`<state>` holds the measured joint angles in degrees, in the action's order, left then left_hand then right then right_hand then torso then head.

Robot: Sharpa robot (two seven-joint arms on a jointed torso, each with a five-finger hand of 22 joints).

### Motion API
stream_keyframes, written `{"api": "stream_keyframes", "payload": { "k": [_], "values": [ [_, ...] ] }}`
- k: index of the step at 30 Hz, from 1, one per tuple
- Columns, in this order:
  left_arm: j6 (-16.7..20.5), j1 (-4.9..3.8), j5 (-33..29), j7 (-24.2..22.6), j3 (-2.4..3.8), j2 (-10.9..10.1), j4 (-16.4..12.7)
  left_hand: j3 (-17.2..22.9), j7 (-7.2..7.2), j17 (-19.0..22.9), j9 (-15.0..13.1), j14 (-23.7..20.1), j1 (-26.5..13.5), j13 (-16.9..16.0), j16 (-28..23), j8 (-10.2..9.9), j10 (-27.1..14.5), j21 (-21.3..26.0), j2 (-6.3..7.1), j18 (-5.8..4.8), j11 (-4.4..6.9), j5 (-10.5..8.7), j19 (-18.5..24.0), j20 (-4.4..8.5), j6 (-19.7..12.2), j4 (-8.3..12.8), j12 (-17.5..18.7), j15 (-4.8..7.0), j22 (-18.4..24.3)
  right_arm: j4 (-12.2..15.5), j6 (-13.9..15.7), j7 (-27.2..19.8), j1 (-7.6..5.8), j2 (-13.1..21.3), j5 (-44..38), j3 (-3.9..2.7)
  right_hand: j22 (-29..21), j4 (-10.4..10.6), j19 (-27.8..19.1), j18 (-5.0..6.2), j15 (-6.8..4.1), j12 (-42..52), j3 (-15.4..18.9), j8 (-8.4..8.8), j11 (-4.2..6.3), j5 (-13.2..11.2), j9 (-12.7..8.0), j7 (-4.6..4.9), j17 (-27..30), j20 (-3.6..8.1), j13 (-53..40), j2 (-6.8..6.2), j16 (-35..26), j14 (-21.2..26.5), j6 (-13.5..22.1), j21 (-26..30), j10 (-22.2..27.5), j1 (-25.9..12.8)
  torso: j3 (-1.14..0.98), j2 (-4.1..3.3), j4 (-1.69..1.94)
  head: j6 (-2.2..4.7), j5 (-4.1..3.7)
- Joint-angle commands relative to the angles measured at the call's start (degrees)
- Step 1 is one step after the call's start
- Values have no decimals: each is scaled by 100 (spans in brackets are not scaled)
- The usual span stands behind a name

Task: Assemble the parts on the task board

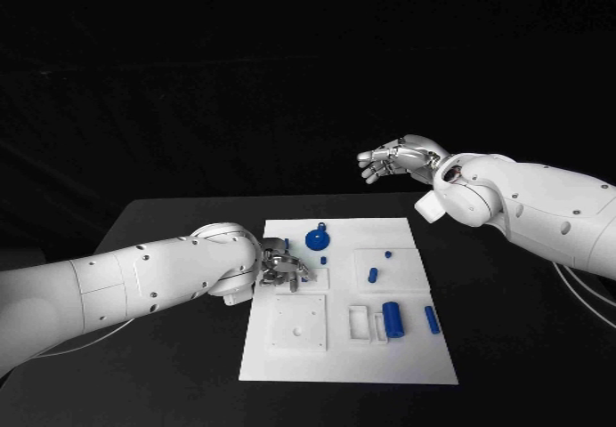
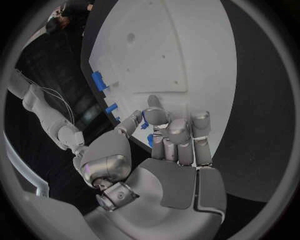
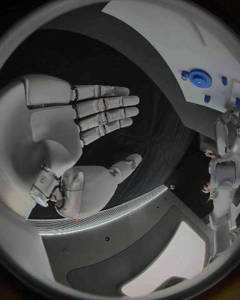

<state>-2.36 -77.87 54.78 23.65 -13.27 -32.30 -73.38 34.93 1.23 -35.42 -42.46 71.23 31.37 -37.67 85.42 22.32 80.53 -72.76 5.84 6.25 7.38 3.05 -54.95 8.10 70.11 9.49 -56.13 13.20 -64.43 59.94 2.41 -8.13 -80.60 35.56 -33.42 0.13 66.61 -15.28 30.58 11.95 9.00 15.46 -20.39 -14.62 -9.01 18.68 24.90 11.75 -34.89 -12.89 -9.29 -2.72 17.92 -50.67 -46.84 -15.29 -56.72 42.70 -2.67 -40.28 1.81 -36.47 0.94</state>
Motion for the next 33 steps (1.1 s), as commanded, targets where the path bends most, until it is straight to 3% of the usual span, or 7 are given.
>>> {"api": "stream_keyframes", "payload": {
  "k": [1,12,18,20,23,27,33],
  "values": [
    [34,14,-10,63,-1,-10,-9,-109,-1,12,-12,-5,-44,17,-40,6,1,33,81,92,21,-25,35,743,-56,18,26,36,1,-1,-74,-20,5,3,22,0,9,20,-29,-44,18,-21,-4,-27,8,35,-8,-11,-10,2,7,9,-40,40,35,26,-44,-19,3,-4,0,2,3],
    [222,15,-140,-32,20,-86,-4,-201,-15,40,-9,-40,-10,68,-70,-23,-17,63,155,113,9,-24,58,746,-132,22,65,28,16,-2,-72,-17,12,19,22,1,12,20,-33,-43,19,-22,-3,-27,7,34,-10,-9,-12,0,12,7,-40,42,38,26,-44,-20,1,-2,-3,2,-9],
    [327,14,-186,-79,48,-147,-89,-205,-37,70,13,-61,-15,119,-107,-61,-22,99,287,116,-12,-24,75,738,-188,-77,111,8,38,-4,-70,-17,16,26,22,2,13,22,-34,-43,19,-22,-2,-27,6,34,-12,-9,-13,-1,14,7,-40,43,39,26,-45,-22,-2,1,-5,3,-14],
    [348,15,-238,-96,143,-149,-87,-194,-37,75,15,-60,-7,129,-110,-62,-16,104,321,117,-13,-23,75,737,-188,-111,117,7,42,-2,-74,-17,17,30,22,3,14,22,-34,-42,19,-22,-2,-27,6,34,-12,-9,-13,-1,15,7,-40,43,39,26,-45,-22,-2,4,-3,2,-15],
    [369,14,-395,-122,196,-206,-142,-170,-44,87,25,-67,21,150,-125,-82,-18,113,397,120,-19,-23,74,736,-220,-160,134,5,50,-7,-65,-17,18,34,22,3,15,23,-34,-42,20,-22,-1,-27,6,34,-13,-8,-14,-1,15,6,-40,43,39,26,-45,-24,-7,2,-1,5,-13],
    [201,3,-726,-128,380,-286,-179,-97,-99,150,51,-140,123,234,-236,-147,-76,178,554,106,-72,-22,121,715,-351,-258,250,-47,85,-8,-52,-18,18,47,22,3,16,24,-35,-42,20,-22,0,-27,6,33,-14,-8,-14,-2,17,5,-40,43,40,26,-45,-25,-7,6,0,16,-21],
    [261,-112,-812,-118,456,-397,-170,-98,-130,165,62,-152,199,265,-259,-184,-75,197,575,88,-102,-24,142,698,-447,-278,284,-76,95,-11,-46,-17,18,56,23,3,18,24,-38,-41,21,-25,5,-25,4,30,-17,-5,-16,-4,22,-4,-41,46,46,27,-43,-30,-9,3,-1,31,-23]
  ]
}}
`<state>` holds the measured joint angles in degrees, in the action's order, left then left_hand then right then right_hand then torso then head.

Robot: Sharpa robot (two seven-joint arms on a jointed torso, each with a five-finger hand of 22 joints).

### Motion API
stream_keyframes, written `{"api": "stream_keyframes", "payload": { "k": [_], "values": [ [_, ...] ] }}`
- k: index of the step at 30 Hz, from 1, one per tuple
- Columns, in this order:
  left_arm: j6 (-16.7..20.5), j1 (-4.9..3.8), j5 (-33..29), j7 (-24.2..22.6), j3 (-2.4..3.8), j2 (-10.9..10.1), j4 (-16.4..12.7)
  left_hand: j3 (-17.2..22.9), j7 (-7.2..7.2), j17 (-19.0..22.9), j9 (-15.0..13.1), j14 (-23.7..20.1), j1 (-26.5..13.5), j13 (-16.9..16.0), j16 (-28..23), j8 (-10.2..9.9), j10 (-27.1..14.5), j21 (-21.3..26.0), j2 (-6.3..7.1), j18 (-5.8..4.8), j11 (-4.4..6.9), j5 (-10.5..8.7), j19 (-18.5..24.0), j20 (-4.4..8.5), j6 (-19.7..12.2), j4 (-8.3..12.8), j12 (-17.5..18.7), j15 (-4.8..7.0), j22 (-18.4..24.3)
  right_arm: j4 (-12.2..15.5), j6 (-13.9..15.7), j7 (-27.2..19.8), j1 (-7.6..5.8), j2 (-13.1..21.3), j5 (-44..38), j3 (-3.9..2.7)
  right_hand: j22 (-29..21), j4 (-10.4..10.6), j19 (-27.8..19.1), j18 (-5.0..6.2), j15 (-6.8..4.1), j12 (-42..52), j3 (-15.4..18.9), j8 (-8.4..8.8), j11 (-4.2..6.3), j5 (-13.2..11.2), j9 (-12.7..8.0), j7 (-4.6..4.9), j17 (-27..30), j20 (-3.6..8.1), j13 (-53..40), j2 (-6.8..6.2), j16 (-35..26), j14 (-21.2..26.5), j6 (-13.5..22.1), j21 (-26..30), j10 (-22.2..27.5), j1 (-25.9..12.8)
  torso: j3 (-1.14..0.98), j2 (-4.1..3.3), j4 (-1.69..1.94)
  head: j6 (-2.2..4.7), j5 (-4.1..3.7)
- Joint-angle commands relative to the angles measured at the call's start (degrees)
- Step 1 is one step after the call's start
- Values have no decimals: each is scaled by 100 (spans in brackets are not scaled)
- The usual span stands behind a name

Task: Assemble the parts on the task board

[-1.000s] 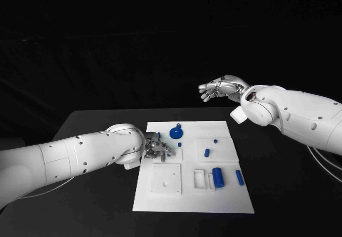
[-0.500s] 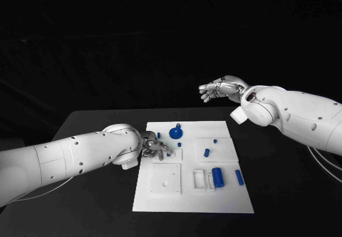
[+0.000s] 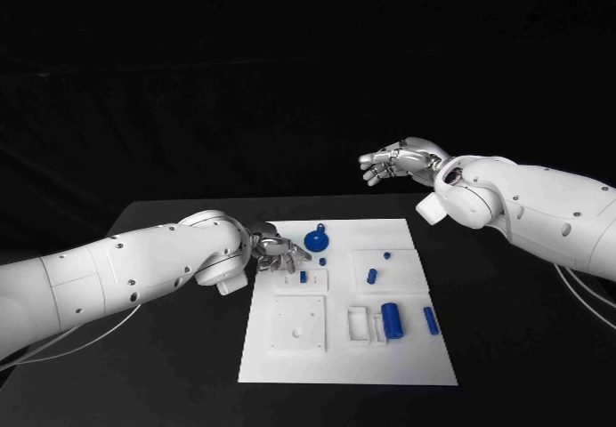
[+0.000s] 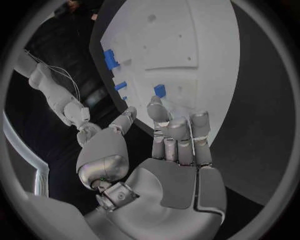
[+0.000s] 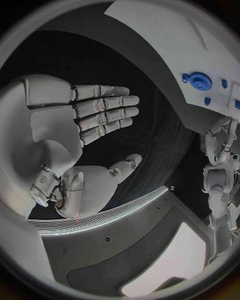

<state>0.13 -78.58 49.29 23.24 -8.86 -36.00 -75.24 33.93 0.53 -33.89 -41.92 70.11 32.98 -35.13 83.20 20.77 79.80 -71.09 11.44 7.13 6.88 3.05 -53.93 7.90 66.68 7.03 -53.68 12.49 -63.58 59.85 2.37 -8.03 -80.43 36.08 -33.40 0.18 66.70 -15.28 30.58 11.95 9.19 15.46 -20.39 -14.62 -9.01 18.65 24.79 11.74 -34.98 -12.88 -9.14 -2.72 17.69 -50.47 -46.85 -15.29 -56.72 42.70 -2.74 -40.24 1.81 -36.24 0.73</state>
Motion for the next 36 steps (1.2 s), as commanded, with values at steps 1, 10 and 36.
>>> {"api": "stream_keyframes", "payload": {
  "k": [1,10,36],
  "values": [
    [-15,-63,-278,-72,25,-38,39,-2,-77,16,16,-46,57,20,-45,-53,-1,36,14,-5,-68,-22,46,713,-154,-40,48,-19,13,-5,-43,-28,1,3,21,-2,9,25,-39,-40,2,-25,5,-25,4,33,-7,-4,-7,-4,7,-4,-18,26,48,27,-43,-30,-1,-2,-1,14,2],
    [-359,-231,-275,-43,63,105,539,-128,-261,172,71,-398,771,241,-367,-191,-350,275,-682,-166,-255,1299,363,579,-537,597,404,-213,83,-18,-10,-39,13,19,21,-2,11,23,-41,-38,2,-25,2,-24,4,32,-9,-4,-9,-4,11,-1,-18,26,51,27,-43,-26,3,-6,5,44,-10],
    [-887,-275,380,-337,69,925,2348,-284,-391,407,144,-554,705,441,-601,-300,-535,528,-200,-271,-382,1,516,558,-907,60,683,-342,134,46,25,-48,26,53,29,-3,22,32,-47,-32,4,-27,4,-15,0,32,-24,8,-17,-12,28,1,-18,29,79,28,-44,-32,19,-63,-24,88,49]
  ]
}}
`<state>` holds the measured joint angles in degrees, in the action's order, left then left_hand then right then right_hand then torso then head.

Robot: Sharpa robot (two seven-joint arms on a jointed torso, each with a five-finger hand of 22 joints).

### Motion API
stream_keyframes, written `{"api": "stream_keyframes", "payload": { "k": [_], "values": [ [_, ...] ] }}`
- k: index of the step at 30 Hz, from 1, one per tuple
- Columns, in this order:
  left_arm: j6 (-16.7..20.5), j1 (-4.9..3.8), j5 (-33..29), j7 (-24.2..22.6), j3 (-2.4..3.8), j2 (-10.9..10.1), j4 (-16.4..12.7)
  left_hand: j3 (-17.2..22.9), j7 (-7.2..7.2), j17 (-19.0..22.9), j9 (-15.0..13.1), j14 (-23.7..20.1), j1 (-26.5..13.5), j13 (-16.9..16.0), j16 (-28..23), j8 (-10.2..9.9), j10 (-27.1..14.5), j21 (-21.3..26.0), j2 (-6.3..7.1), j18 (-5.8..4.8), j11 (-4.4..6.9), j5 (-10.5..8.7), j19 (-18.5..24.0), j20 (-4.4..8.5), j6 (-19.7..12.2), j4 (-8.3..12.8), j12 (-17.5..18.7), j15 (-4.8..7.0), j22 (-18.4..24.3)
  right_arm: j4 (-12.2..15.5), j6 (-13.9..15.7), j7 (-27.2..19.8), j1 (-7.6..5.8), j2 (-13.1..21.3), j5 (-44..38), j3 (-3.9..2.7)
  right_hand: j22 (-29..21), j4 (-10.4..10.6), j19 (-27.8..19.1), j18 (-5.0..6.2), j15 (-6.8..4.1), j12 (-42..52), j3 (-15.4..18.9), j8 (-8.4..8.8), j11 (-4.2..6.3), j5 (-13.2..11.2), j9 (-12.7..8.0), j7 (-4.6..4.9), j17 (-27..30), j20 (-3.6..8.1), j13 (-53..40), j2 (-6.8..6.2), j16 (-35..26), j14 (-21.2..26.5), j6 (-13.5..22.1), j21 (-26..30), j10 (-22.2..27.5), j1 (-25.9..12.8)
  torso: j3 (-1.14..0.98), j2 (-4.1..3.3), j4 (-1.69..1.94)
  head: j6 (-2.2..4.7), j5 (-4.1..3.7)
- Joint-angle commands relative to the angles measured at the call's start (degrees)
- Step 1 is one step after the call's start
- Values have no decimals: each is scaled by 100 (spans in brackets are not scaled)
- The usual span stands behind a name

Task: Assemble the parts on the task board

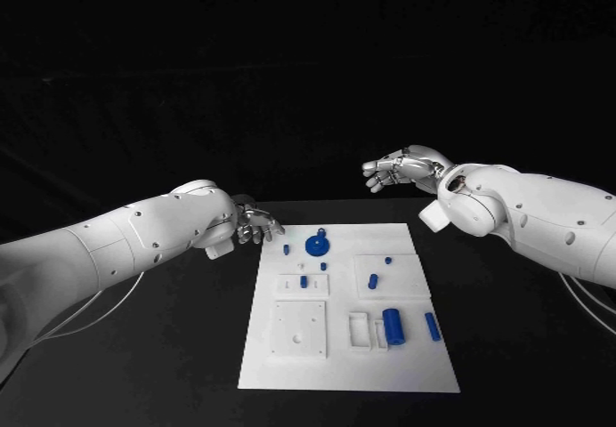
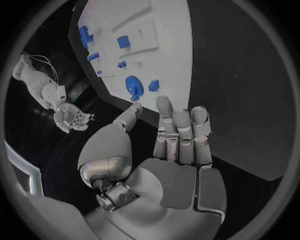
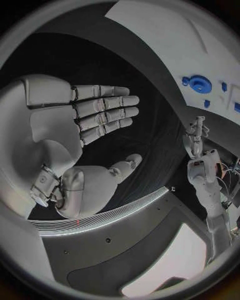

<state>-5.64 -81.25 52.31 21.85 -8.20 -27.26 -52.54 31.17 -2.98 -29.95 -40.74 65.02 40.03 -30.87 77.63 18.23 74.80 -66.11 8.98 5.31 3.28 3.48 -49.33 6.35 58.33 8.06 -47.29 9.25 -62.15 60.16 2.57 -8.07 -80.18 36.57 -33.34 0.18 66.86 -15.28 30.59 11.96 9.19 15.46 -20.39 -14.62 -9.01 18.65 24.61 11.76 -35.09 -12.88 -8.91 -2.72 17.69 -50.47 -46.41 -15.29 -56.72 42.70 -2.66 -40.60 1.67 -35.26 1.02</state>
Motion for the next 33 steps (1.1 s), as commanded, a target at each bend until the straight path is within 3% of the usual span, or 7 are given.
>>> {"api": "stream_keyframes", "payload": {
  "k": [1,9,15,33],
  "values": [
    [-315,-6,76,-213,4,73,108,-10,-62,23,50,-71,9,28,-57,-90,-49,41,43,-97,-42,-46,83,708,-110,-55,68,-39,-11,19,-1,-43,0,3,23,-2,6,32,-47,-33,4,-27,4,-16,1,32,-6,6,-6,-12,6,1,-19,30,35,28,-44,-32,13,-34,-13,-3,25],
    [-410,14,-17,-297,3,188,225,-13,-91,35,95,-101,89,62,-58,-162,-71,49,-27,-112,-72,-24,120,703,-137,-34,129,-69,-30,9,-1,-47,0,-24,23,-2,8,35,-47,-31,3,-26,4,-17,1,31,-7,6,-7,-13,8,3,-18,28,34,28,-47,-33,18,-75,-26,15,27],
    [-435,33,-14,-299,2,240,288,-44,-116,41,137,-119,142,80,-50,-241,-83,54,-71,-125,-95,-14,142,698,-198,8,163,-90,-46,9,-3,-49,0,-36,23,-2,9,36,-47,-30,3,-27,5,-18,1,30,-8,6,-8,-14,10,2,-18,28,35,28,-47,-35,9,-104,-20,36,20],
    [-507,119,26,-339,0,362,458,-68,-128,43,162,-120,162,84,-33,-286,-72,54,-115,-130,-105,-14,145,697,-226,20,169,-99,-57,7,-18,-54,0,-72,26,-2,12,41,-50,-27,3,-27,5,-19,1,31,-11,7,-11,-16,17,5,-19,31,37,29,-47,-39,11,-100,-28,19,27]
  ]
}}
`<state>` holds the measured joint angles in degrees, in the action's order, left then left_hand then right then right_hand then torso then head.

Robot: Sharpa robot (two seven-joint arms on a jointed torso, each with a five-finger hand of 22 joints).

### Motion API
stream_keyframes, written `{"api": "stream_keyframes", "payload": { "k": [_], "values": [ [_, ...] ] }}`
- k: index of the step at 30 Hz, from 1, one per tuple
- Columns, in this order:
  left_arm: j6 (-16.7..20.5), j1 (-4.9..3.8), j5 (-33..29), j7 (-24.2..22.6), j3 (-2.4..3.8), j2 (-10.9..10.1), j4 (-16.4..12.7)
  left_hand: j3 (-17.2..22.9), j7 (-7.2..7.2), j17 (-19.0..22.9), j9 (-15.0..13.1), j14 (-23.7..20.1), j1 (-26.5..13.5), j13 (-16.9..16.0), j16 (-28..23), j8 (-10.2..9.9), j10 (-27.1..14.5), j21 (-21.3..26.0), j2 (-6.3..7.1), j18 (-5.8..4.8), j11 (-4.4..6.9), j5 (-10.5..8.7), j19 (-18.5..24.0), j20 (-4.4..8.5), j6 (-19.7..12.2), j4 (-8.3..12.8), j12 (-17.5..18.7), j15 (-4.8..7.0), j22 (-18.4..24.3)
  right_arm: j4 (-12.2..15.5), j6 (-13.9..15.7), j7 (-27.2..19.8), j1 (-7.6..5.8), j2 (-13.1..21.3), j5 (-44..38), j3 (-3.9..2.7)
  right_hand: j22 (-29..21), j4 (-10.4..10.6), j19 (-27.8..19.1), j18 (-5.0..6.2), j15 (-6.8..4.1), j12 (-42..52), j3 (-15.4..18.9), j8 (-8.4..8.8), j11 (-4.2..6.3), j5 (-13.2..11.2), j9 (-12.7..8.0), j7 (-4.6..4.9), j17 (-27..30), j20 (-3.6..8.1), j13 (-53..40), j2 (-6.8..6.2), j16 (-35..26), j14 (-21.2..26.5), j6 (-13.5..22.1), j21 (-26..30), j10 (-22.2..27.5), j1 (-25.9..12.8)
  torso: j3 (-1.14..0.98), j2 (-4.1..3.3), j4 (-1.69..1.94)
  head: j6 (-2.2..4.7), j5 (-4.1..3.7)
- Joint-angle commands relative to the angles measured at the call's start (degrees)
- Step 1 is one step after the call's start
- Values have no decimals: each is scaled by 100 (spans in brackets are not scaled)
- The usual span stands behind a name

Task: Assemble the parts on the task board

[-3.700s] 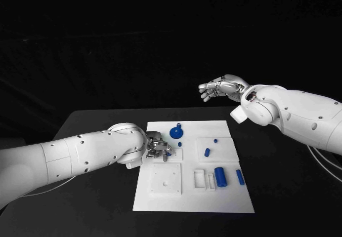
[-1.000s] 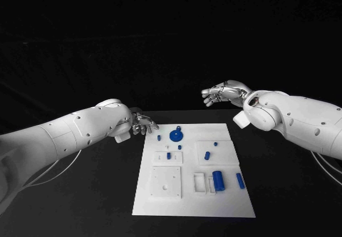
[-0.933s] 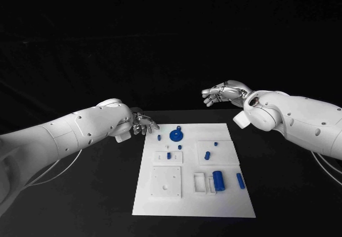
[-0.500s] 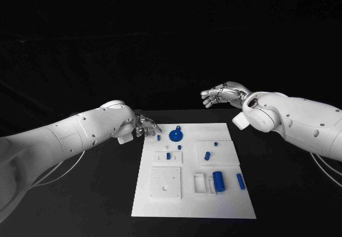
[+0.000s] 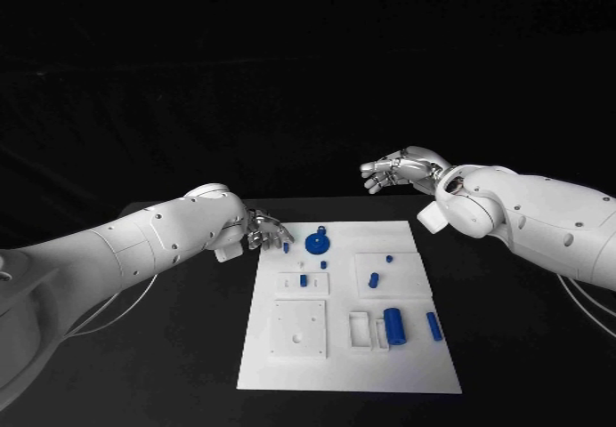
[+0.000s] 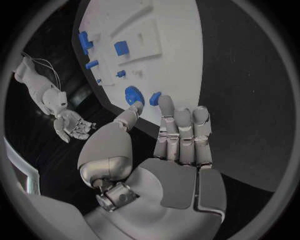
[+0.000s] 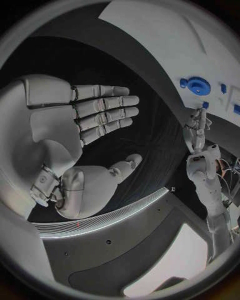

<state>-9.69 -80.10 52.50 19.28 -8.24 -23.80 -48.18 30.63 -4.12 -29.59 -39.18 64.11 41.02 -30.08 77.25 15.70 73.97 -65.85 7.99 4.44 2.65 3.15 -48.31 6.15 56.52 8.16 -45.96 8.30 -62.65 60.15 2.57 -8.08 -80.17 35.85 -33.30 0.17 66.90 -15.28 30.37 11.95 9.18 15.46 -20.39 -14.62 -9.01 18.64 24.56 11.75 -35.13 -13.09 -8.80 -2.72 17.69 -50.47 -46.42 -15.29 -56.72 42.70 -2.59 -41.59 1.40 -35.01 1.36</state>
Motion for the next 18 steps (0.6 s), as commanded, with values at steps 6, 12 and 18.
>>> {"api": "stream_keyframes", "payload": {
  "k": [6,12,18],
  "values": [
    [-120,8,8,-81,3,17,55,-16,-16,8,10,-30,70,7,7,-40,12,29,-43,-43,-44,19,43,718,-48,13,38,-5,-10,5,-15,-54,0,-1,23,-2,9,41,-29,-26,3,-27,5,-19,1,31,-6,7,-7,5,7,5,-19,31,38,29,-47,-39,5,5,3,-17,-18],
    [-183,69,0,-115,2,112,186,-29,-17,12,18,-31,100,8,17,-55,17,30,-157,-45,-45,21,41,718,-32,29,42,-6,-18,-5,-22,-58,1,-22,30,-2,10,42,-30,-25,3,-27,5,-20,1,31,-7,7,-8,5,9,6,-19,31,39,29,-48,-39,10,1,7,-20,-30],
    [-201,117,-88,-133,3,145,249,-46,-13,17,23,-30,152,8,30,-63,22,28,-291,-46,-41,27,38,718,-5,75,45,-3,-31,6,-25,-55,1,-19,31,-2,11,45,-30,-24,4,-27,5,-21,1,32,-8,8,-9,4,11,9,-19,31,39,30,-48,-42,18,-10,-8,-35,-39]
  ]
}}
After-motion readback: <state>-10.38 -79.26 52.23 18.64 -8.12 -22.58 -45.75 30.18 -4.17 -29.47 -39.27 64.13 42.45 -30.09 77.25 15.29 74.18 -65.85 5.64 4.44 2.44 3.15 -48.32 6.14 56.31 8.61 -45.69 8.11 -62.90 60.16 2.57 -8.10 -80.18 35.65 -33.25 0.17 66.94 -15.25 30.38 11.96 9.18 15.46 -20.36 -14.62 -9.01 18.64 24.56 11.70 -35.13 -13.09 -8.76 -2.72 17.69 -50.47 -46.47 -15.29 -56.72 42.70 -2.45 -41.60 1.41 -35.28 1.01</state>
